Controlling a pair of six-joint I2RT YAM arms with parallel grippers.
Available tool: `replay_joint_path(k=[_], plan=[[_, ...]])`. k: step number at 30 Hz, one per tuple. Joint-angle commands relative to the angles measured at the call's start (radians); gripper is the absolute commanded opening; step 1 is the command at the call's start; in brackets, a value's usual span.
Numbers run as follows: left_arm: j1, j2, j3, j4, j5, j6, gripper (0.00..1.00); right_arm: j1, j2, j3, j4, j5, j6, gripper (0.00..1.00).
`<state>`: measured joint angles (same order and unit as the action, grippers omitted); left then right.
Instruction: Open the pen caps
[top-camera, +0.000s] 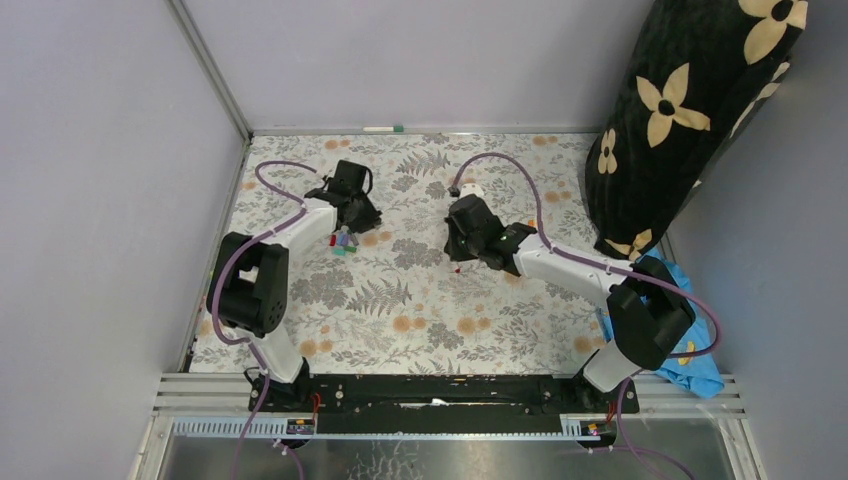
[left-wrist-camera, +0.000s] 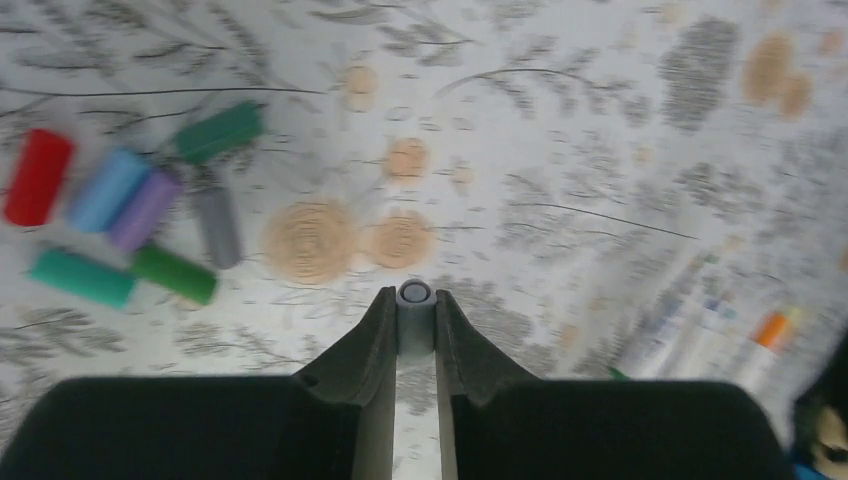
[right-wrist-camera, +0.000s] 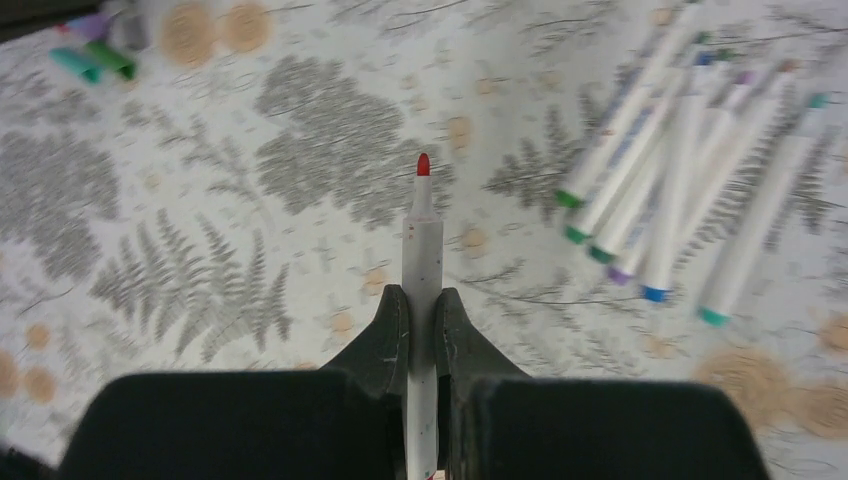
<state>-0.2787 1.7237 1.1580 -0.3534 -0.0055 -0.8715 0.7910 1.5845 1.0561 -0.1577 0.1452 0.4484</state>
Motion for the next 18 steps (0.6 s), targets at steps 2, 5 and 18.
replay_joint_path(k=[2, 5, 18], plan=[[0.006, 0.042, -0.031, -0.103, -0.211, 0.082, 0.09, -0.102, -0.009, 0.021, -0.037, 0.128, -0.041, 0.0], [0.013, 0.057, -0.043, -0.09, -0.231, 0.073, 0.12, -0.142, 0.02, 0.035, -0.043, 0.139, -0.064, 0.0], [0.033, 0.03, -0.091, -0.033, -0.243, 0.058, 0.62, -0.237, 0.132, 0.056, -0.037, 0.217, -0.093, 0.08]])
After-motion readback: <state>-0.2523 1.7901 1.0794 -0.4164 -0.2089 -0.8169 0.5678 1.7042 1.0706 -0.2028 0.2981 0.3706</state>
